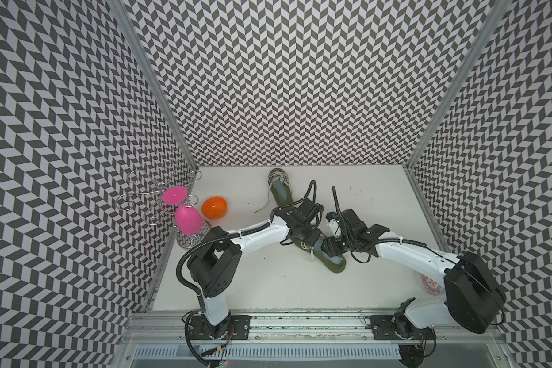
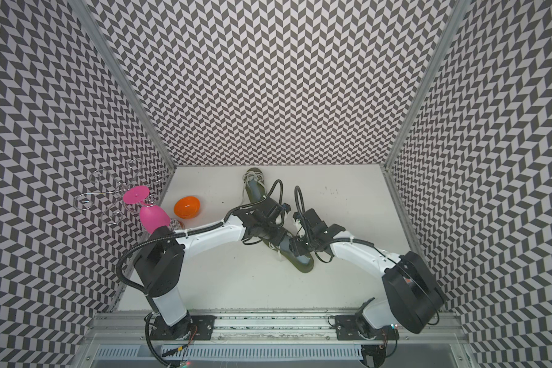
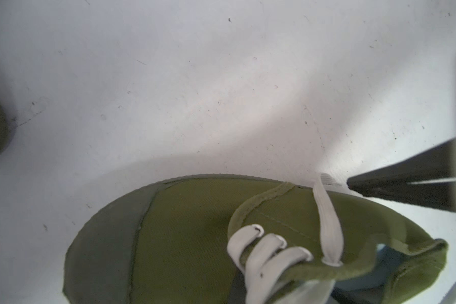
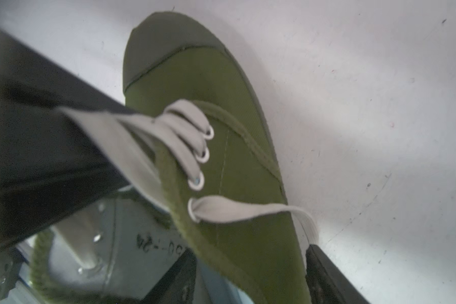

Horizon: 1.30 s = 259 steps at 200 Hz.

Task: Insert the insole into the shoe
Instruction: Move the shoe to the center of the board.

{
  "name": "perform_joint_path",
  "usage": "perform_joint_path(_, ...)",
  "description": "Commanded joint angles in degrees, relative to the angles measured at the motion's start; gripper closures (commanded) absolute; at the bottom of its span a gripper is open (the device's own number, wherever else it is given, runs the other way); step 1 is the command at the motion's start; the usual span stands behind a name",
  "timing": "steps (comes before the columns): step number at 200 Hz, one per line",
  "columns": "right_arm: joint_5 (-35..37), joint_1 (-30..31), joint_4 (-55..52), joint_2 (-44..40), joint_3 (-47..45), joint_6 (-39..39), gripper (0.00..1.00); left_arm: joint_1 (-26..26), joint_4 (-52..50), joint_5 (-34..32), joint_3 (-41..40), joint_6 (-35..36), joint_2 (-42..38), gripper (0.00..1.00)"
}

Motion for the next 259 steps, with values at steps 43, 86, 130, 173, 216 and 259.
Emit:
perform_joint_path(43,0.5,0.1,5.8,1.8,-2.1,1.3,0.61,-2.3,3.2,3.0,3.0,3.1,-1.7,1.00)
perform_joint_path(86,-0.3,0.1,8.5,0.3,-4.0,6.2,0.82,-0.6,3.1,0.6,3.9,-1.1,0.4,0.62)
perform_joint_path(130,-2.3,-0.8,9.8,1.6,-5.0,9.3,0.87,2.5,3.2,2.4,5.4,-4.8,-2.3,0.44)
perform_joint_path(173,-4.6,-2.0,11.6,2.0,-5.1,11.2,0.88,7.9,5.2,8.9,5.3,-7.7,-8.8,0.38)
perform_joint_path(216,-4.5,-3.3,11.5,0.4,-4.4,12.4,0.91,20.1,8.6,-2.7,-0.9,-15.3,-11.9,0.35)
perform_joint_path(259,-5.6,-3.7,11.5,0.3,-3.8,12.2,0.92,26.6,10.5,-6.7,0.9,-19.1,-4.7,0.39)
